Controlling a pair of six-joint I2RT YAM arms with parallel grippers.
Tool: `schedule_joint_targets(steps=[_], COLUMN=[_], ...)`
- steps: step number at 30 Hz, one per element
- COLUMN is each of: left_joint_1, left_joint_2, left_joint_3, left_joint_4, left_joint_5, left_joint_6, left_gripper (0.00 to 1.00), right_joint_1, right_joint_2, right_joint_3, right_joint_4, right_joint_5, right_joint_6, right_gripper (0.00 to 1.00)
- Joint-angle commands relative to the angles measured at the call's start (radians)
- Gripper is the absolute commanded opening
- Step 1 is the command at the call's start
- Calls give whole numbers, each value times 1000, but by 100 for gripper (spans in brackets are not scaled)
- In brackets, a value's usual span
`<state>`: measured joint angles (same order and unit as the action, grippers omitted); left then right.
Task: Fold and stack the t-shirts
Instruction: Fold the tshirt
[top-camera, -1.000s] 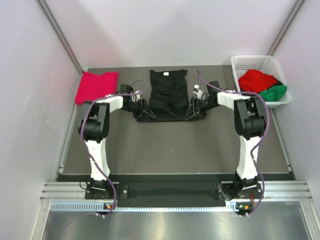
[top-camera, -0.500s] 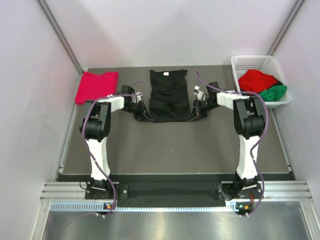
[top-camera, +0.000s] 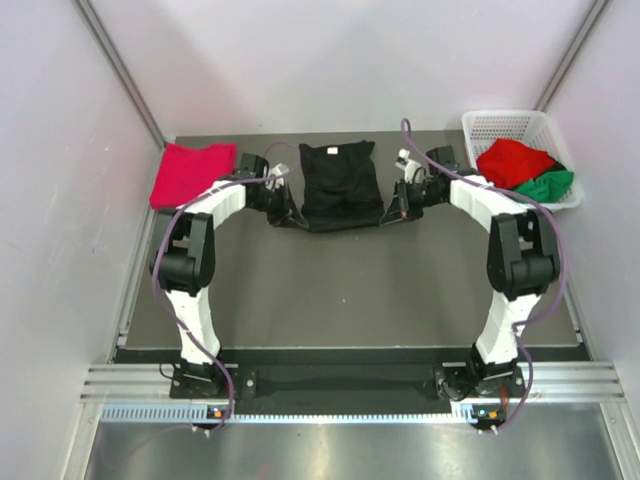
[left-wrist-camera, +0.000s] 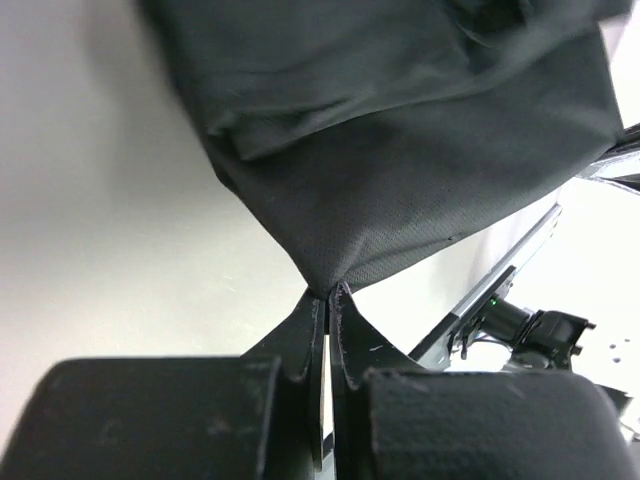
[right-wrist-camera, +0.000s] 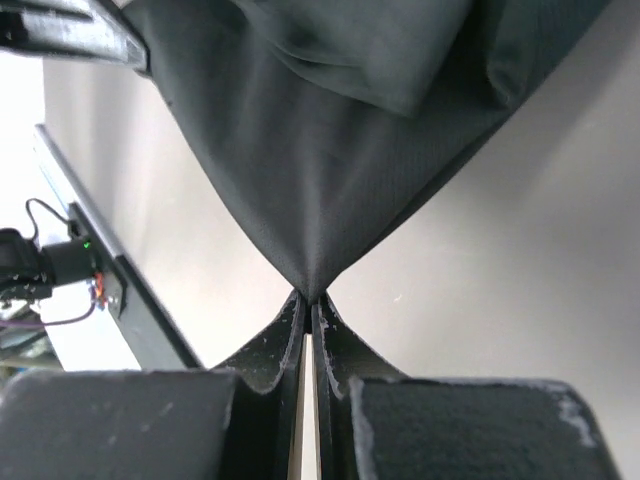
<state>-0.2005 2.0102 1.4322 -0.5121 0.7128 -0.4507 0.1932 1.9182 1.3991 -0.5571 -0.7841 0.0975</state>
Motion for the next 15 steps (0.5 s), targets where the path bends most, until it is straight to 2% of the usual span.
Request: schedule_joint_targets(steps=[1, 10, 15], left_joint_1=[-22, -85, -89], left_joint_2=[-117, -221, -258], left_joint_3=[34, 2, -78], left_joint_4=[-42, -65, -60], left_joint_5=[-18, -58, -67], left_joint_6=[63, 96, 95], left_gripper=[0, 0, 0], right_joint_1=[-18, -34, -47], right_joint_2=[-129, -272, -301], right_joint_3=[-63, -210, -274], right_joint_4=[-10, -7, -1], right_joint_5=[-37, -46, -43], right_joint_6=[-9, 1, -2], right_gripper=[0, 0, 0])
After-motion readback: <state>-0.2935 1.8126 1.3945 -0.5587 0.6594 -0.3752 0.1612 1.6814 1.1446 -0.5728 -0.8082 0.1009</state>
